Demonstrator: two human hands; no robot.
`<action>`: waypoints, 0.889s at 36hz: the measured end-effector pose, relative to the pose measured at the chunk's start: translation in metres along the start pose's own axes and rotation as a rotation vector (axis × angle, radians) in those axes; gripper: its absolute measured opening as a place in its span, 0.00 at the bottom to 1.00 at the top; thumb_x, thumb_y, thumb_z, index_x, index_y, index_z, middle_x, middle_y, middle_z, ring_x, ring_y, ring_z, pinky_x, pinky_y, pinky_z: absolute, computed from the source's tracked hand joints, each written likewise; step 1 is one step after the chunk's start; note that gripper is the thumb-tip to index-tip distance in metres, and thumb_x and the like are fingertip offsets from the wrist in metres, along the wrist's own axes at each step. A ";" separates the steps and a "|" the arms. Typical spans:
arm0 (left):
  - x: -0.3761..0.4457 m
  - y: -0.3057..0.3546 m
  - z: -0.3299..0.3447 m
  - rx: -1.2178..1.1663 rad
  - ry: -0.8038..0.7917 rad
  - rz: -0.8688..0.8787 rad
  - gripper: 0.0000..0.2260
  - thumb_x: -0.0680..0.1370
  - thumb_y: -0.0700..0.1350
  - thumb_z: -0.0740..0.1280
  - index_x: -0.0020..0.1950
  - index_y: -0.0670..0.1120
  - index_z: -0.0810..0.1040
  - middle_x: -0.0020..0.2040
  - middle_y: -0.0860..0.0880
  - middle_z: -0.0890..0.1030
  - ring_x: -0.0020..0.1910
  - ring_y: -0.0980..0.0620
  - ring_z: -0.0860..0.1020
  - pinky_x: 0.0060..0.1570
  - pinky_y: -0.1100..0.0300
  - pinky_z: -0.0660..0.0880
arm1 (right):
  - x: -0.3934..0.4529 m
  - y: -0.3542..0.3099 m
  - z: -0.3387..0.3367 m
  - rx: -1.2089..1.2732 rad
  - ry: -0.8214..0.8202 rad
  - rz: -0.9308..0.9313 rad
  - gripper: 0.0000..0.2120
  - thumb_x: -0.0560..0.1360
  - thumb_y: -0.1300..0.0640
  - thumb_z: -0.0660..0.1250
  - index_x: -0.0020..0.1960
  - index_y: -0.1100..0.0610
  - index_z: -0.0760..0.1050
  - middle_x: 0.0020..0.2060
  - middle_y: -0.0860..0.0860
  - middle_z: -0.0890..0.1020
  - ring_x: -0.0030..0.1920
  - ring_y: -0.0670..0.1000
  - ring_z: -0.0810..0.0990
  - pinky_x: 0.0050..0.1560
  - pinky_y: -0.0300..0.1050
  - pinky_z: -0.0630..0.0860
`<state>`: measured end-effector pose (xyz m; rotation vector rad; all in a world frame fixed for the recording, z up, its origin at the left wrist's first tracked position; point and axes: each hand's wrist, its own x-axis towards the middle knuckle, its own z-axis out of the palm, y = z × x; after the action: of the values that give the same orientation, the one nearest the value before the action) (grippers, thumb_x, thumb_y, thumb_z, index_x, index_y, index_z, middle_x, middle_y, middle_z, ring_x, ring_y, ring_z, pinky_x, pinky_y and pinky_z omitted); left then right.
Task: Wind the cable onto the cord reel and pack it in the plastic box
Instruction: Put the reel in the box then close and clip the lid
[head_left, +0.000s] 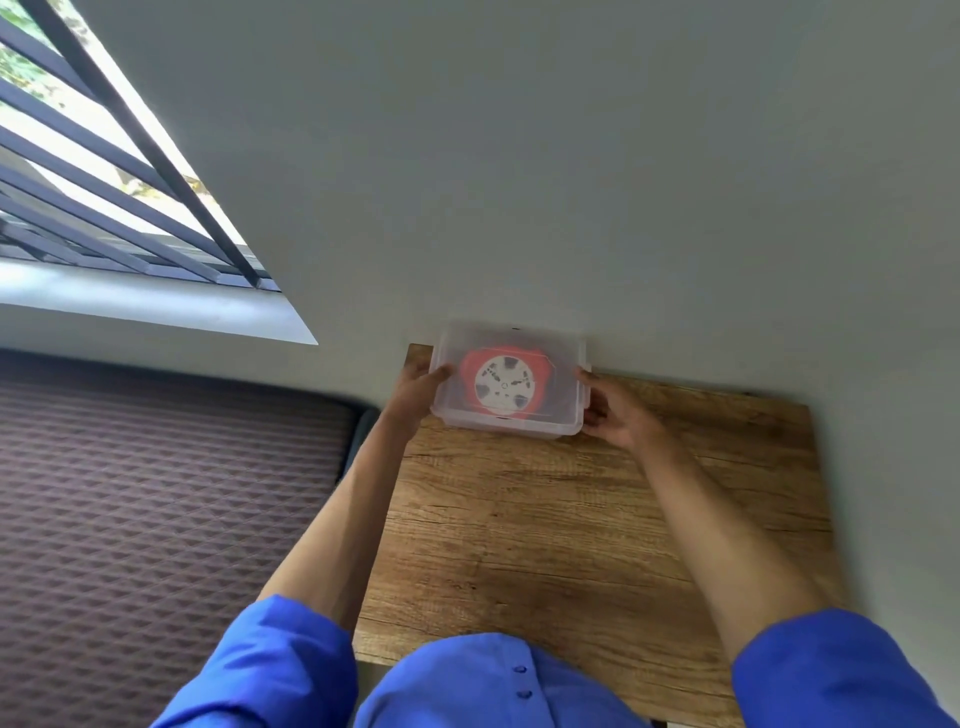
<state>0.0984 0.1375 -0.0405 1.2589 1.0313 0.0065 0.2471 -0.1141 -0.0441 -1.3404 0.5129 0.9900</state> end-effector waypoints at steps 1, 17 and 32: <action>0.001 0.001 0.000 -0.021 -0.008 -0.011 0.21 0.87 0.42 0.71 0.78 0.36 0.74 0.72 0.35 0.82 0.69 0.33 0.82 0.68 0.37 0.80 | 0.001 -0.002 0.000 0.024 -0.001 -0.009 0.25 0.79 0.57 0.76 0.73 0.61 0.74 0.68 0.61 0.80 0.68 0.60 0.79 0.74 0.61 0.73; 0.010 -0.003 0.008 0.115 0.250 0.120 0.14 0.81 0.42 0.78 0.66 0.39 0.87 0.60 0.38 0.88 0.61 0.38 0.86 0.63 0.42 0.84 | -0.005 -0.017 0.029 -0.912 0.530 -0.387 0.17 0.78 0.49 0.77 0.55 0.63 0.84 0.50 0.58 0.87 0.48 0.57 0.88 0.51 0.51 0.86; 0.010 -0.007 0.006 -0.015 0.324 0.104 0.16 0.76 0.43 0.83 0.62 0.40 0.90 0.53 0.42 0.89 0.56 0.40 0.88 0.61 0.46 0.85 | -0.002 -0.020 0.027 -0.531 0.522 -0.240 0.15 0.73 0.53 0.82 0.54 0.59 0.82 0.49 0.55 0.86 0.46 0.55 0.87 0.51 0.50 0.86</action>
<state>0.1042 0.1348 -0.0527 1.3237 1.2385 0.3063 0.2566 -0.0879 -0.0262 -2.1087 0.4745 0.5845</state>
